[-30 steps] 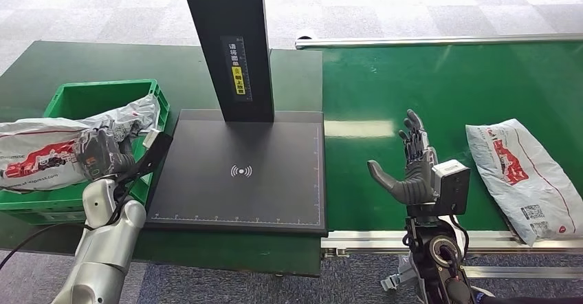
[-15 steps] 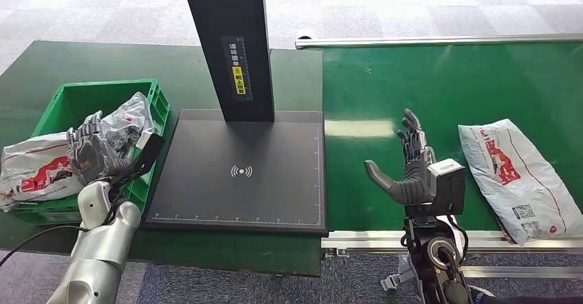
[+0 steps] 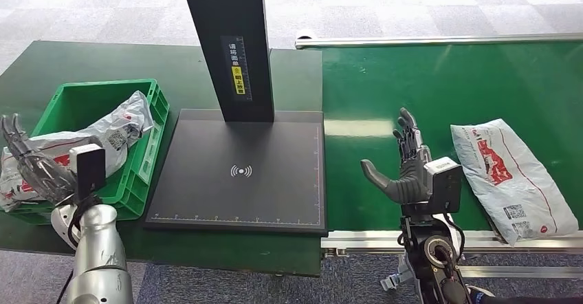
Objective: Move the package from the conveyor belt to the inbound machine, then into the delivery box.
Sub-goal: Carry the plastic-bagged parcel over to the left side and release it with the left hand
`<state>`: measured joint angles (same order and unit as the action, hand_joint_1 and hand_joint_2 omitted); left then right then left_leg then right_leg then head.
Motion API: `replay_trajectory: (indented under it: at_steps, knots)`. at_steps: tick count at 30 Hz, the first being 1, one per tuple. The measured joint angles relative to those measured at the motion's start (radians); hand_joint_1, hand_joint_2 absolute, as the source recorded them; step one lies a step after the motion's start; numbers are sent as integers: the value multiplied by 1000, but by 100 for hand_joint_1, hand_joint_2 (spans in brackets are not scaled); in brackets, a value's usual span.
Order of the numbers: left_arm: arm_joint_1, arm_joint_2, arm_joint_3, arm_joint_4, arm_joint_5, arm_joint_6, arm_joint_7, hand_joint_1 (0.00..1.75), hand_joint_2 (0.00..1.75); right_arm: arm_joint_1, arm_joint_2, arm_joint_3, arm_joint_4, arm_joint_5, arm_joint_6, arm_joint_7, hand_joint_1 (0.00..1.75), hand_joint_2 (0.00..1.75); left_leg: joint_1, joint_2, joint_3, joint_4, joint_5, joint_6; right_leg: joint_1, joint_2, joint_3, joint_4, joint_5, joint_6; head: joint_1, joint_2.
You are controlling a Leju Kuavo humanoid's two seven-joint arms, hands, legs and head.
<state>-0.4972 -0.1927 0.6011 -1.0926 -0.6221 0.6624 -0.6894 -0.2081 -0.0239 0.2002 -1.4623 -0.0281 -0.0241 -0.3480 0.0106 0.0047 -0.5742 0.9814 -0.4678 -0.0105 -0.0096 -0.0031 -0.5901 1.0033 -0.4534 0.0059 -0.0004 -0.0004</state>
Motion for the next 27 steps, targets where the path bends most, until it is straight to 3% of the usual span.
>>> replay_trajectory:
  at_steps: [2,4,6,7,11,15,21,27]
  knots:
    - [30,6,-114,-6,326,-141,44,0,175,-3,-14,3,6,-15,11,0,0,0,0,-2,-1,0,0,0,0,-2,1,0,0,0,0,0]
    - [63,16,-267,-14,557,-385,124,0,175,-17,-30,4,24,-30,33,-1,0,0,-1,-4,-2,0,1,1,-1,-4,1,0,0,0,0,0]
    - [85,20,-416,-16,612,-578,187,0,175,-44,-42,6,48,-35,52,2,0,0,-1,-4,-3,1,1,1,-1,-5,1,0,1,1,0,0]
    - [90,20,-480,-12,605,-622,205,0,175,-59,-45,7,59,-35,56,4,0,0,-2,-4,-3,1,1,1,-2,-4,1,0,1,1,0,0]
    - [90,8,-665,35,573,-622,234,0,175,-105,-50,16,89,5,40,3,0,0,-2,-3,-2,1,1,1,-3,-2,0,0,2,2,0,0]
    - [82,5,-770,100,563,-567,213,0,175,-142,-52,47,98,49,-16,-27,0,0,-1,-3,-2,1,1,1,-2,-2,-1,0,1,2,0,0]
    - [17,7,-841,242,622,-498,139,0,175,-185,-86,108,103,-19,-113,-151,0,0,-1,-2,-3,1,1,1,-2,-2,-1,0,1,2,0,0]
    - [-26,10,-876,347,676,-471,85,0,175,-268,-157,156,170,-196,-89,-238,0,0,-2,-3,-3,2,1,2,-3,-2,0,0,2,2,0,0]
